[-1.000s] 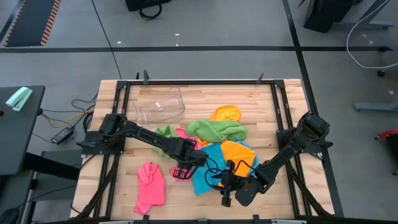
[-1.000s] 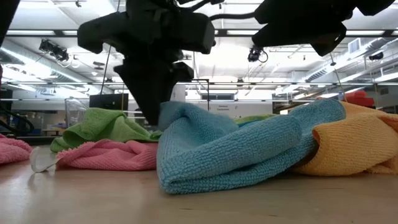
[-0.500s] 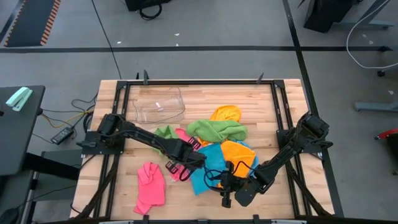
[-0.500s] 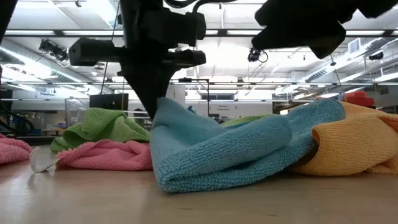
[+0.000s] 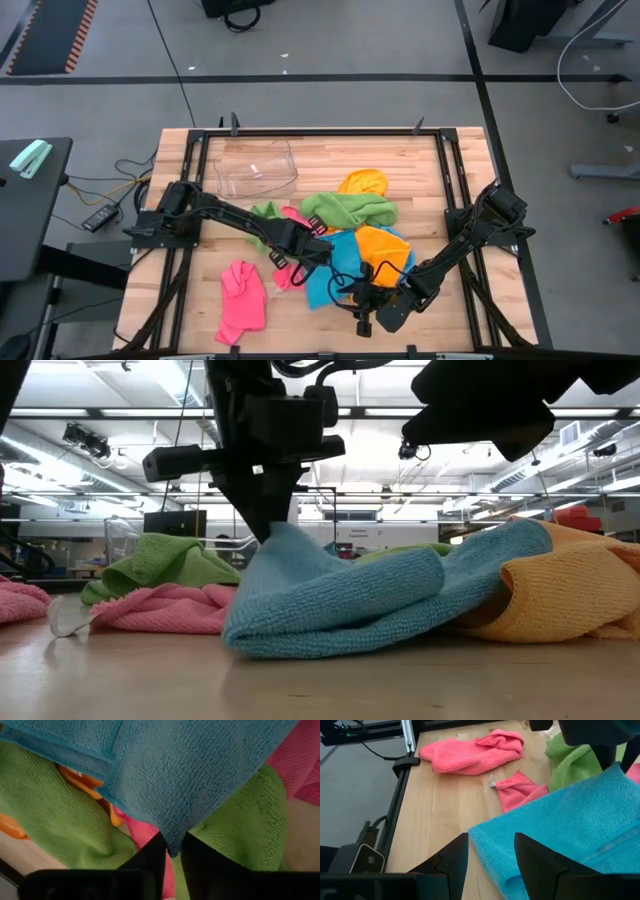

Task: Fold microfiber towels
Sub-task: Fold the left blue microfiber towel

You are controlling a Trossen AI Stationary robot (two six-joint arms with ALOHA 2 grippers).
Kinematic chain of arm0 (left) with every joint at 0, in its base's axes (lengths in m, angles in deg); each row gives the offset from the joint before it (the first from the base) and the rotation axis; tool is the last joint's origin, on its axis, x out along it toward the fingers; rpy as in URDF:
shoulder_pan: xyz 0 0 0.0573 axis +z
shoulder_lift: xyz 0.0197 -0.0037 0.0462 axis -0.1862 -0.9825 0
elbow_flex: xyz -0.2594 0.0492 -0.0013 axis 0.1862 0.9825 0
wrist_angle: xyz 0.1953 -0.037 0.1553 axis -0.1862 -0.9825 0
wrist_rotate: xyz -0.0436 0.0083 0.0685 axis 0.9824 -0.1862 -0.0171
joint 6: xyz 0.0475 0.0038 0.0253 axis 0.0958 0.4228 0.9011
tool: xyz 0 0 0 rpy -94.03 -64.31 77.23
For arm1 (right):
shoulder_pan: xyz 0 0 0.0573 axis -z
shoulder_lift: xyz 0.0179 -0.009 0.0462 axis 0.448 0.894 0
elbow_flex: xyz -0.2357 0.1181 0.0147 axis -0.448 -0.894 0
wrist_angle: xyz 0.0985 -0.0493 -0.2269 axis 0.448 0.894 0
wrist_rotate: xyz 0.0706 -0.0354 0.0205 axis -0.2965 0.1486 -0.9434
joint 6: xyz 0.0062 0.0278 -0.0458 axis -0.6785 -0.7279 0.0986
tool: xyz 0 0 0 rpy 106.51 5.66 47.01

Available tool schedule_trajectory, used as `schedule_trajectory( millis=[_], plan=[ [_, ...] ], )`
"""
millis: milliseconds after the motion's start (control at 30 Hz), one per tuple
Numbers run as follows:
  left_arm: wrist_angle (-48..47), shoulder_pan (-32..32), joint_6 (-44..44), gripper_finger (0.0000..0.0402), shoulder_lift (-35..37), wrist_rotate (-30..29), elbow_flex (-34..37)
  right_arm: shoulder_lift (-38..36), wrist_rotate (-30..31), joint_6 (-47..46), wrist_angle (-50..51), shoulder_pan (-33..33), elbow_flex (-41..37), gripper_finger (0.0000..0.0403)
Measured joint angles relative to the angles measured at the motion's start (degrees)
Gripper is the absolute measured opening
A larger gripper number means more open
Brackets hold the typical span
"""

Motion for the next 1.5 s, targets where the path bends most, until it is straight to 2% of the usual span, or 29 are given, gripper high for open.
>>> schedule_trajectory(
  millis=[200,367,500,633,767,1000,1300,1500],
  plan=[
    [-1.7,-1.2,-1.0,0.0144,0.0,-5.7,0.0,0.0,0.0,0.3,0.2,-0.2,0.0,0.0168],
    [-2.9,-3.2,2.1,0.0196,0.0,-9.9,0.0,0.0,0.0,0.7,0.4,-0.2,0.0,0.0168],
    [-2.7,-5.6,4.4,0.0203,0.0,-12.6,0.0,0.0,0.0,0.7,0.4,-0.1,0.0,0.0168],
    [-0.3,-7.8,5.3,0.0186,0.0,-12.4,0.0,0.0,0.0,0.2,0.4,-0.1,0.0,0.0168],
    [2.0,-8.1,3.0,0.0163,0.0,-8.1,0.0,0.0,0.0,0.5,0.4,-0.2,0.0,0.0168],
    [10.0,-4.5,-7.8,0.0133,0.0,5.4,0.0,0.0,0.1,2.0,0.5,-0.1,0.0,0.0168],
    [15.3,-1.9,-16.4,0.0117,0.0,7.1,0.0,0.0,0.3,1.4,1.1,-0.1,0.0,0.0168],
    [17.6,-1.9,-16.9,0.0122,0.0,14.3,0.0,0.0,0.3,-3.4,6.0,-0.1,0.0,0.0168]
  ],
)
